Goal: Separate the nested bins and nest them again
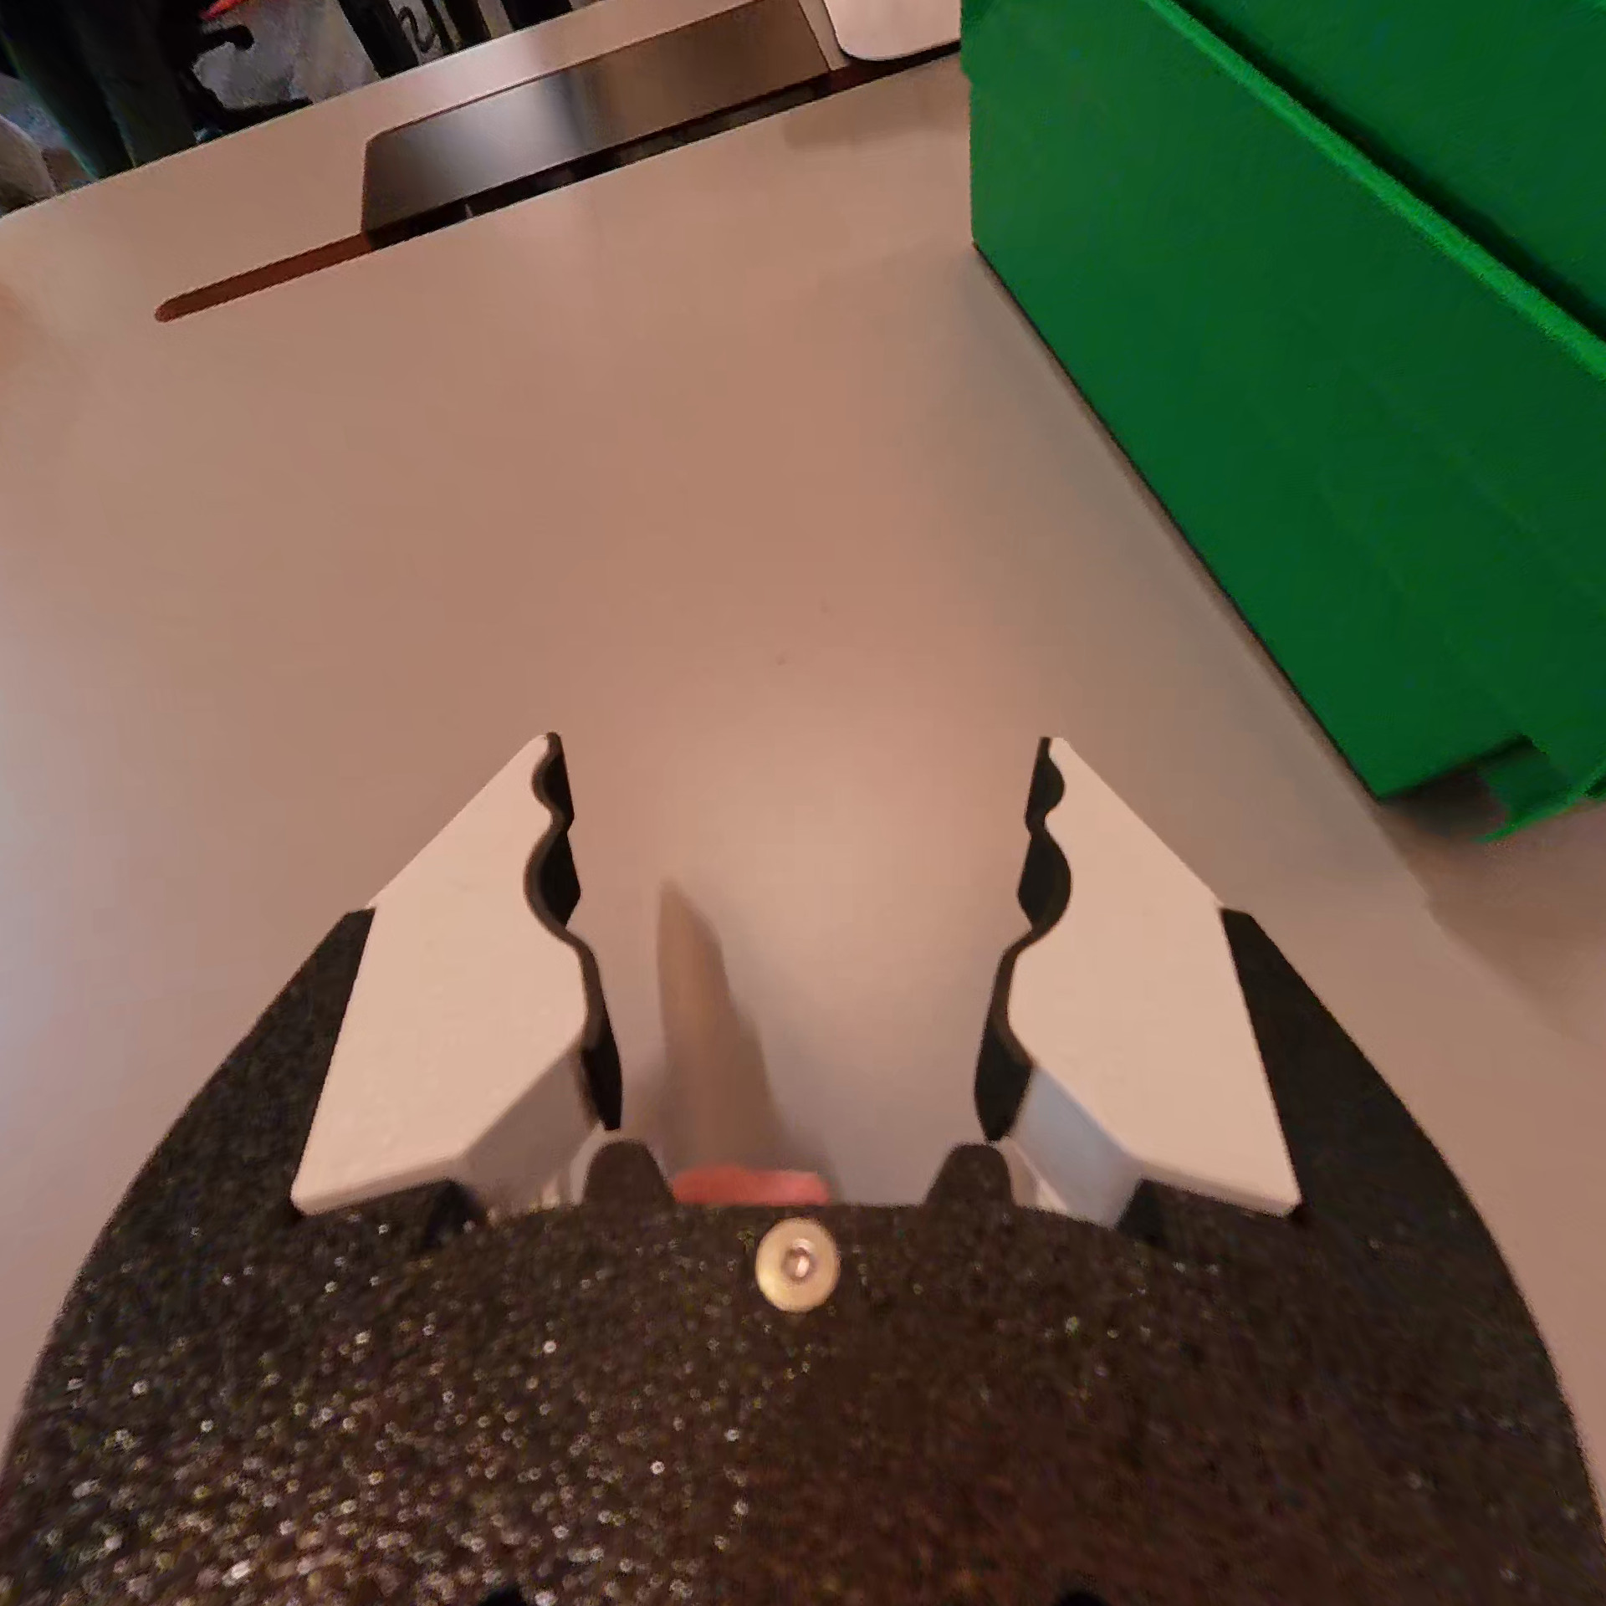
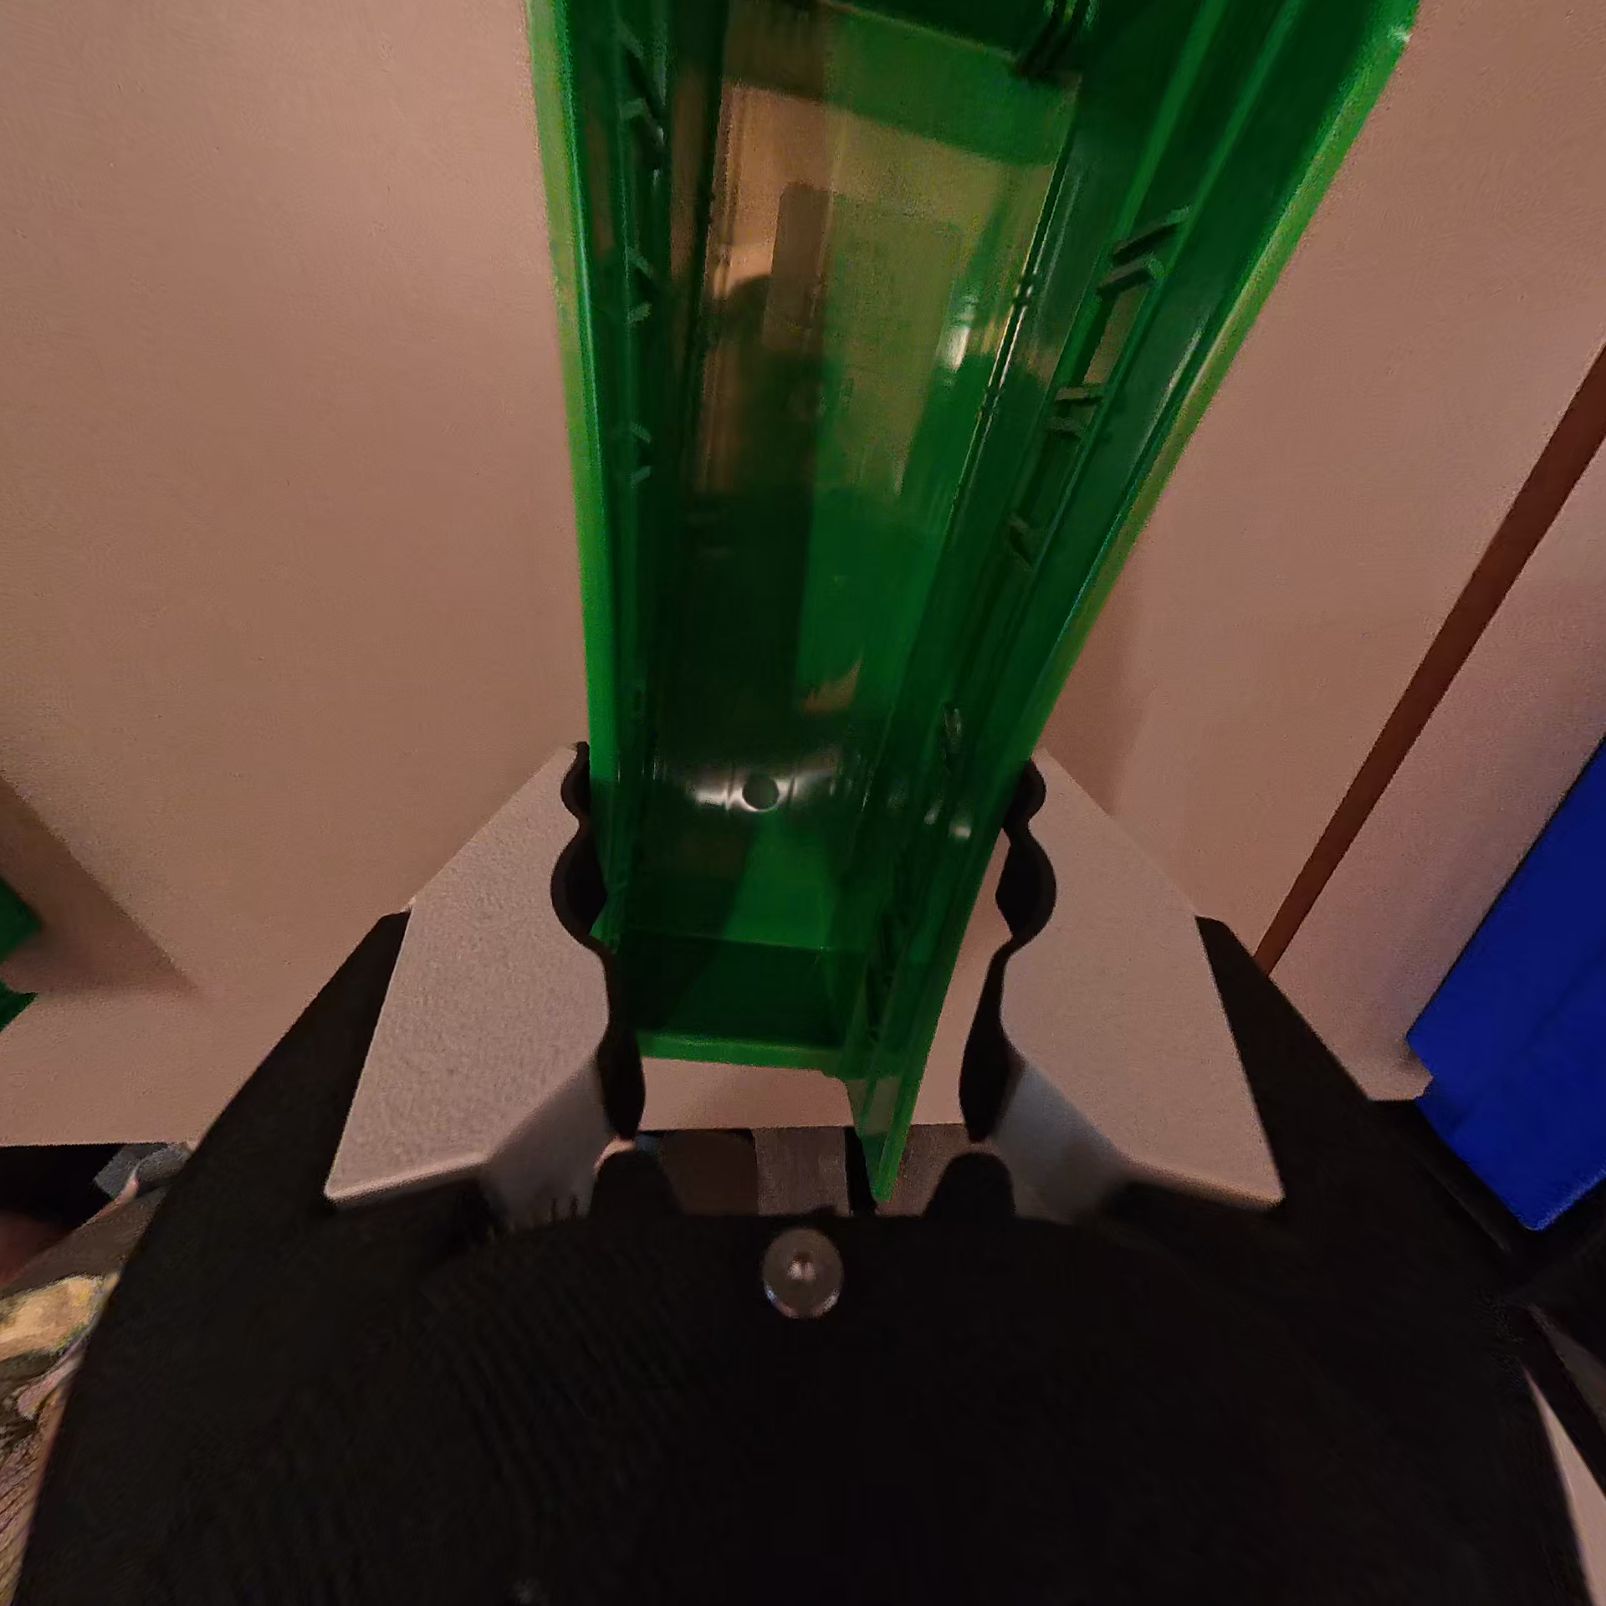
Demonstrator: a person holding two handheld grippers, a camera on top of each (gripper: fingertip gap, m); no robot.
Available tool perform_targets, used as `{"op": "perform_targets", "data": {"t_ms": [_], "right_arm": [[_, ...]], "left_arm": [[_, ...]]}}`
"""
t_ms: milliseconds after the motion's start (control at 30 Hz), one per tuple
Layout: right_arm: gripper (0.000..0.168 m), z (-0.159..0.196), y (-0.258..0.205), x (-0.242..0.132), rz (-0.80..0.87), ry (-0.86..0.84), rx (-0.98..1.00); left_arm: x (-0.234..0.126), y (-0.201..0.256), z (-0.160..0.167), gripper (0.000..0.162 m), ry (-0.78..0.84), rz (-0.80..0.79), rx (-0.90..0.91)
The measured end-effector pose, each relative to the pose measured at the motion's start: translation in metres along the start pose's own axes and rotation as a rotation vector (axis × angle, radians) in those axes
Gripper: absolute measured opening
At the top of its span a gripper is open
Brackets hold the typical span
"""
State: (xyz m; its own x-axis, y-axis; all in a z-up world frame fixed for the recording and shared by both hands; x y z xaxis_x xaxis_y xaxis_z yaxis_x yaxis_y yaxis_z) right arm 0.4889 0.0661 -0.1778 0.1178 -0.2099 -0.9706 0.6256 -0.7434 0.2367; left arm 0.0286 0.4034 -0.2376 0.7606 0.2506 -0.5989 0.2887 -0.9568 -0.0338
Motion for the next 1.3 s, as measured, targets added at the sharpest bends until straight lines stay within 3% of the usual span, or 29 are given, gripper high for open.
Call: {"op": "perform_targets", "data": {"t_ms": [33,267,733,1300], "right_arm": [[0.093,-0.001,0.0,0.003,0.002,-0.004,-0.004],[0.096,-0.011,-0.007,0.021,0.006,-0.016,-0.047],[0.099,-0.014,-0.004,0.022,0.021,0.034,-0.199],[0.116,-0.014,-0.001,0.015,0.007,0.054,-0.116]], "left_arm": [[0.0,0.002,-0.001,0.103,-0.001,0.0,0.008],[-0.001,0.014,-0.006,0.103,0.011,0.01,0.042],[0.003,0.012,-0.002,0.103,-0.002,0.015,0.031],[0.002,0.009,-0.002,0.103,-0.004,0.017,0.021]]}}
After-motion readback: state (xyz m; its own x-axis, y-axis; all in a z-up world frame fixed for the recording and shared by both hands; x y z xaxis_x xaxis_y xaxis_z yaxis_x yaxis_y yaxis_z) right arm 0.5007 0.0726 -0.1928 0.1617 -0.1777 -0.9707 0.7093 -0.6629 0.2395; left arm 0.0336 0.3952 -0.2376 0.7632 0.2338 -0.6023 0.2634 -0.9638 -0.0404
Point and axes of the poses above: each gripper's, where its closed fingertips meet, x out along the fingers, z out of its underside, y = z × x across the jaws, the point moved 4 cm from there along -x, back along the fingers, and after that the axes turned 12 degrees about z, right-handed, at the moved point
